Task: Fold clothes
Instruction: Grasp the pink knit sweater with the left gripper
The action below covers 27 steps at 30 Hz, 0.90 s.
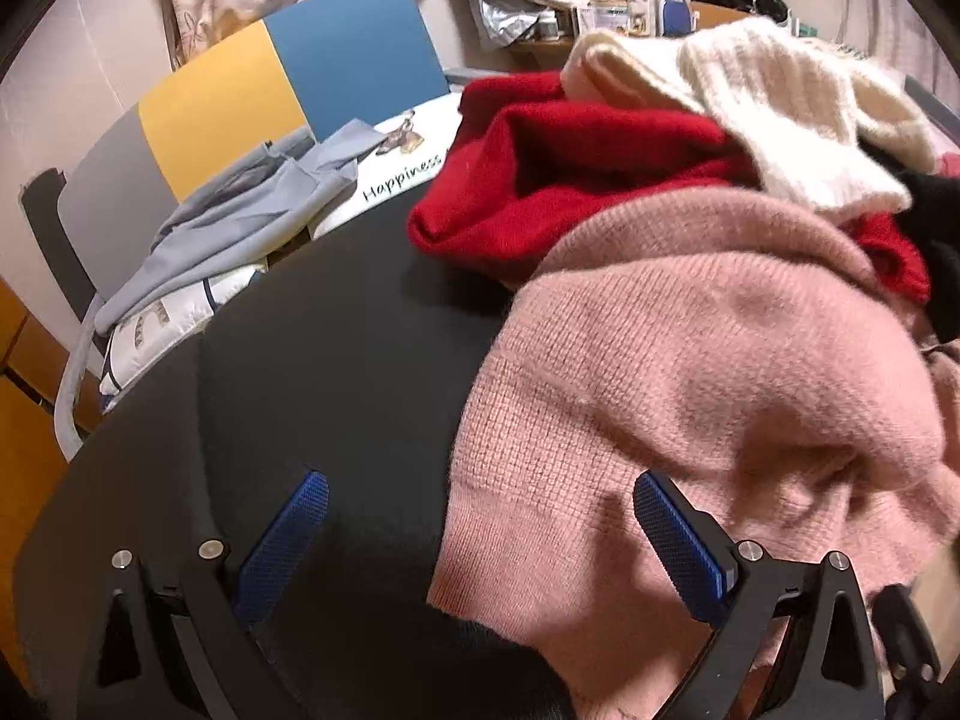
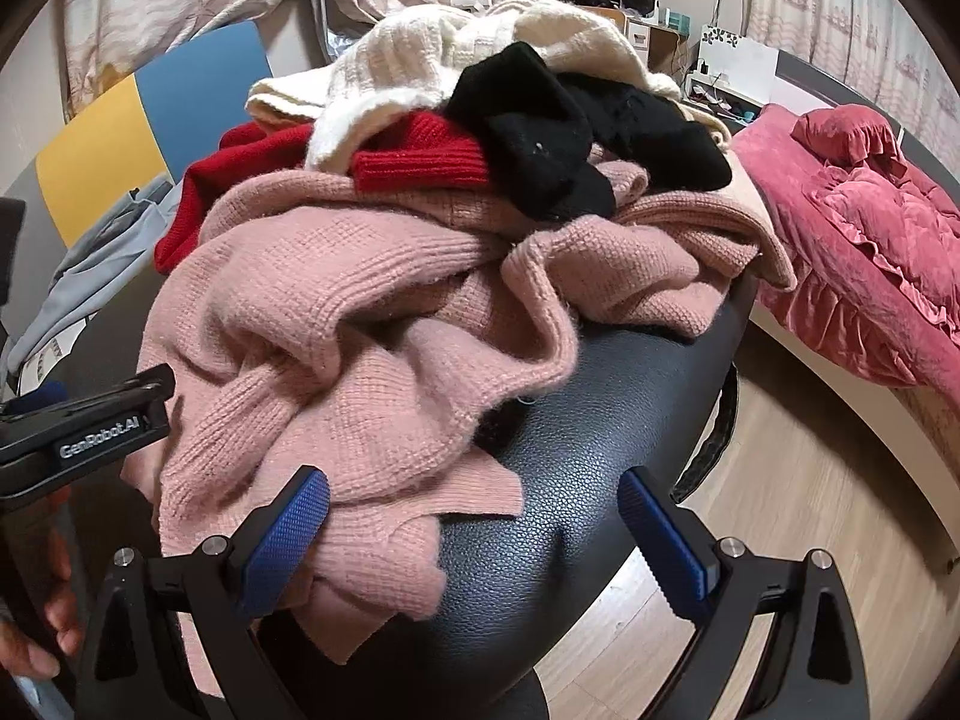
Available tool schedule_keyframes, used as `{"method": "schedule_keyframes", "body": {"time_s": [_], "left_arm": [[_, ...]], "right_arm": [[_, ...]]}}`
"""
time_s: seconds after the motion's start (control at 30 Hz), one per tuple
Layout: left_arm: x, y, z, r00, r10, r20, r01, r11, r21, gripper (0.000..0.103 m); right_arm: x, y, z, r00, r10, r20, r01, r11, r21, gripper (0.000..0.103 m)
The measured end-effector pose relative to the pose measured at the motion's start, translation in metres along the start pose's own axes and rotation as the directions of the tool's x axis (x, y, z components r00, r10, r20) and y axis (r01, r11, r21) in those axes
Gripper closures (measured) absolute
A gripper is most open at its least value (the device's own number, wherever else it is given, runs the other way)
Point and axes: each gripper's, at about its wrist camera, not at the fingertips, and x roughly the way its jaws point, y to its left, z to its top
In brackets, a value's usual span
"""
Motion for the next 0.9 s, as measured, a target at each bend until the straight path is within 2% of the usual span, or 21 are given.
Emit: {"method": "schedule_keyframes", "body": {"time_s": [0.17,0.33,0.5,0.73,0.9], "left_arm": [[0.012,-0.007,-0.006,1.0,0.009,-0.021,-0.009,1.0,0.03,0.0],[0.016,-0.009,-0.011,1.0,-0.004,-0.022,0.004,1.0,0.021,0.0],[0.019,-0.008,-0.014,1.0,-0.031,-0.003,0.031,0.999,-0.015,0.0],[0.029,0.007,-0.02,0.992,-0.125,-0.034,0.118,0.979,-0.167,0.0],[0.023,0.0,-0.02,0.993,-0.118,-0.011,0.116,0.985,-0.128,0.0]], "right_arm": [[0.001,0.0,0.0,1.0,-0.001,-0.002,0.001,1.0,-0.007,0.003],[0.003,-0.001,0.001,1.0,-0.001,-0.006,0.001,1.0,-0.003,0.003],[0.006,0.0,0.002,1.0,-0.003,-0.011,0.003,1.0,-0.006,0.003],[0.009,0.001,0.002,1.0,-0.006,-0.014,0.006,1.0,-0.01,0.003],[0.01,0.002,0.003,1.0,-0.01,-0.014,0.009,1.0,-0.013,0.003]]}}
